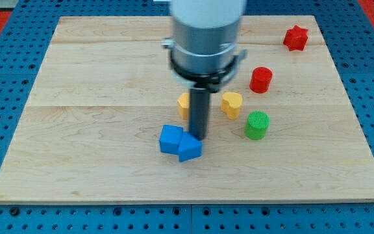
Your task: Move the blue cube to the bottom center
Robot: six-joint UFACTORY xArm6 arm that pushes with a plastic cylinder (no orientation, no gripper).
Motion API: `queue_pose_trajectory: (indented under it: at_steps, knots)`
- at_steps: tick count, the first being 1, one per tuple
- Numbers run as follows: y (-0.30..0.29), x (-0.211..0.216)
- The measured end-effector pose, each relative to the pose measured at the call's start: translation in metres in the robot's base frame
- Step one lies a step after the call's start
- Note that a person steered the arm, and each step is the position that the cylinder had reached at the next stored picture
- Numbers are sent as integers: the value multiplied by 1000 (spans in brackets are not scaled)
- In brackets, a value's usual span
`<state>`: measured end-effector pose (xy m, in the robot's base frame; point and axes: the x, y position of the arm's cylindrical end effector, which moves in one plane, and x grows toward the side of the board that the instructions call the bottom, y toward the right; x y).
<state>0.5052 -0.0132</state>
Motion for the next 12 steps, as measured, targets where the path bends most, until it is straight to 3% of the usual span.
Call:
queue_pose_trajectory:
  at_steps: [1, 2, 3, 6, 9, 11, 12]
  knots:
    - [-61, -41]
    - [-96, -53]
    - [-97, -21]
    - [-37, 9]
    - [-81, 60]
    - [-64, 11]
    - [-36, 16]
